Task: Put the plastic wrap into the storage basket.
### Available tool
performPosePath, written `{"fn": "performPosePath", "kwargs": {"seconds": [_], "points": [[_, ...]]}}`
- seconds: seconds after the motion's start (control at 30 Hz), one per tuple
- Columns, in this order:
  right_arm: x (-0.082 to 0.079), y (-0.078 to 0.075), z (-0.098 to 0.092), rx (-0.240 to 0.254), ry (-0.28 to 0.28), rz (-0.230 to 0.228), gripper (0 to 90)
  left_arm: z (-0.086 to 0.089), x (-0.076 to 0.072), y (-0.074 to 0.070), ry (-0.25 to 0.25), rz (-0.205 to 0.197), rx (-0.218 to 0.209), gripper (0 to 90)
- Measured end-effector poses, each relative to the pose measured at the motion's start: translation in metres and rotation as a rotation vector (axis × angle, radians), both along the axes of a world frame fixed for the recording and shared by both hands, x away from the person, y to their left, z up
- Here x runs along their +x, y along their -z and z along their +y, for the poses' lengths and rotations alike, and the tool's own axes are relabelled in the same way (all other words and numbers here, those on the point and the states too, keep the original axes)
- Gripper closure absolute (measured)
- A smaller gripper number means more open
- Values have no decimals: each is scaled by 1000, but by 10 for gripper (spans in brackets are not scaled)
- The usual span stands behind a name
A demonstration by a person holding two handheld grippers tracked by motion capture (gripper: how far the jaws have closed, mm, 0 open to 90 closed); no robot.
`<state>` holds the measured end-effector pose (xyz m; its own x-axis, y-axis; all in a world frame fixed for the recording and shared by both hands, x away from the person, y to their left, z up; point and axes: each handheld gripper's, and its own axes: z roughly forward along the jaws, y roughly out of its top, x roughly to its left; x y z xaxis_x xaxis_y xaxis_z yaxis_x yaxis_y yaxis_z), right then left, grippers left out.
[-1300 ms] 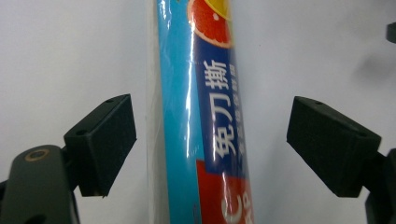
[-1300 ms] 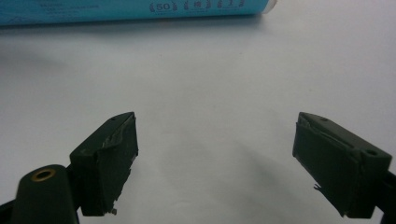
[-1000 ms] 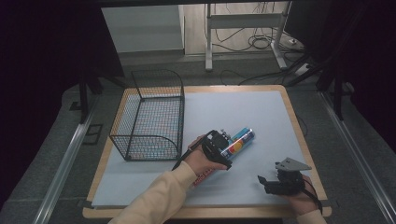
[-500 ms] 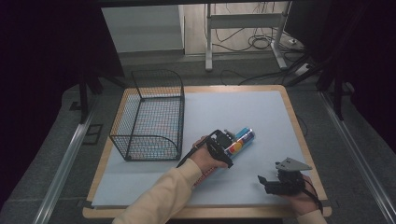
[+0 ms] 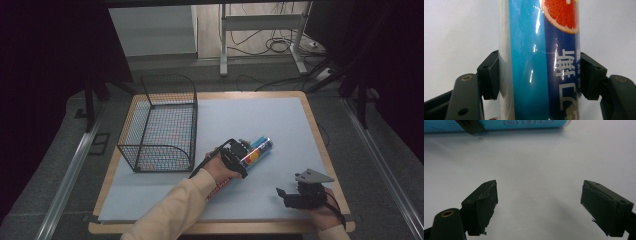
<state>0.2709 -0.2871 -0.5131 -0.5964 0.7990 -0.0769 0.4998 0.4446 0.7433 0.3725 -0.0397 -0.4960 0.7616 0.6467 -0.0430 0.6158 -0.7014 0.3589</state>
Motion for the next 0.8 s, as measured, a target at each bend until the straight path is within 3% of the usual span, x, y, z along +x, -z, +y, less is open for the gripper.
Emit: {"fn": "performPosePath", "kwargs": {"seconds": [0.13, 0.37, 0.8], "points": [[0, 0, 0, 2, 3, -2, 145, 4, 4, 0, -6, 30, -27, 316], [0, -1, -2, 5, 7, -6, 146, 9, 5, -3, 3, 44, -32, 317], [0, -1, -2, 5, 11, -11, 146, 20, 5, -22, 0, 12, -61, 317]]}}
